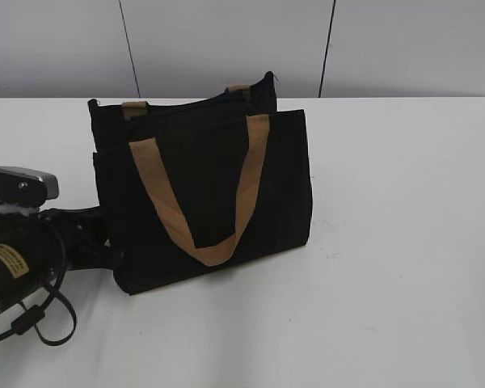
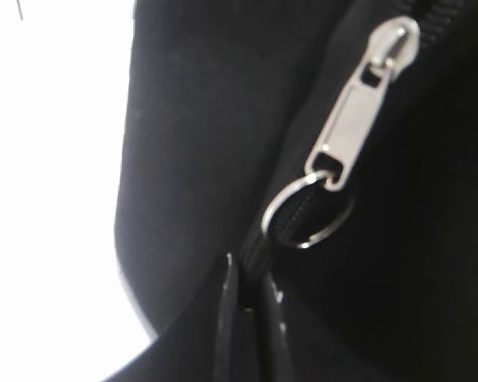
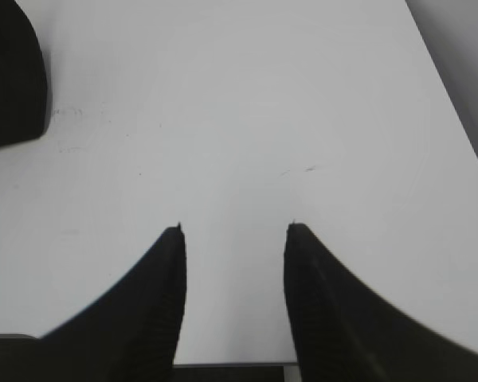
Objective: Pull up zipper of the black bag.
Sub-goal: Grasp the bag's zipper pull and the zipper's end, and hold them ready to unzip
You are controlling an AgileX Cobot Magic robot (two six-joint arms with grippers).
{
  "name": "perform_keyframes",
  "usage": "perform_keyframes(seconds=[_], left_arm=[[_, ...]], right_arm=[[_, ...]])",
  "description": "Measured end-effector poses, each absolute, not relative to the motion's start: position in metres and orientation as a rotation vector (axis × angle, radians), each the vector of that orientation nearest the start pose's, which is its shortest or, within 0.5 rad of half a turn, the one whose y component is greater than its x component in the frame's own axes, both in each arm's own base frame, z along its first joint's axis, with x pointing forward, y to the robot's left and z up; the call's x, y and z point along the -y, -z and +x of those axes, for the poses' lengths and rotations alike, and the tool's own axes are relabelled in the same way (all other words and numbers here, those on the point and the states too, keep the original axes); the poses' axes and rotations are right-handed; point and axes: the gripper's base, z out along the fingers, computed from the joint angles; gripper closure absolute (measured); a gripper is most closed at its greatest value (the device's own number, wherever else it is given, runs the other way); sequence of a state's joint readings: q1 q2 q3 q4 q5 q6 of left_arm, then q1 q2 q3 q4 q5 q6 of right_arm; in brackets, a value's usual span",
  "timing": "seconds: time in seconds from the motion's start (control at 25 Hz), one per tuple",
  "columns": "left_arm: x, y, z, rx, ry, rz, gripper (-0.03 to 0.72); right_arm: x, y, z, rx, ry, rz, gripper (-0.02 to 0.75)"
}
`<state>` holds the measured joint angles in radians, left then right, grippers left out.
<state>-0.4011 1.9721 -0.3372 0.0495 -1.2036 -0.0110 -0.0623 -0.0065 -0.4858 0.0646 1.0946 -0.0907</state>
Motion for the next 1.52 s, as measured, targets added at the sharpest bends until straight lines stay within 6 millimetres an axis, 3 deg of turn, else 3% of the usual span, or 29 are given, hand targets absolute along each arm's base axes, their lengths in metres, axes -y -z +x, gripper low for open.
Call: perform_keyframes(seconds=[0.24, 0.56, 0.72, 0.96, 1.4, 1.52], left_arm=[[0.088, -0.104, 0.222, -1.866, 0.234, 0.317, 0.660], [0.079, -0.176, 0.209, -1.603, 0.254, 0.226, 0.660], [0.076, -0.201, 0.200, -1.532, 0.278, 0.218, 0.660], [0.076, -0.210, 0.194, -1.521, 0.300, 0.227, 0.661], [0.094, -0.233, 0.214, -1.508, 0.350, 0.325, 0.661], [0.099, -0.235, 0.216, -1.518, 0.359, 0.386, 0.661]], right_arm=[[-0.006, -0.271, -0.005, -2.084, 0.015, -0.034, 0.414], [-0.006, -0.271, -0.005, -2.084, 0.015, -0.034, 0.414], [-0.006, -0.271, -0.005, -2.084, 0.015, -0.034, 0.414], [-0.006, -0.271, -0.005, -2.084, 0.015, -0.034, 0.414], [-0.007, -0.271, -0.005, -2.086, -0.010, -0.037, 0.414], [-0.015, -0.275, 0.006, -2.118, -0.092, -0.113, 0.414]])
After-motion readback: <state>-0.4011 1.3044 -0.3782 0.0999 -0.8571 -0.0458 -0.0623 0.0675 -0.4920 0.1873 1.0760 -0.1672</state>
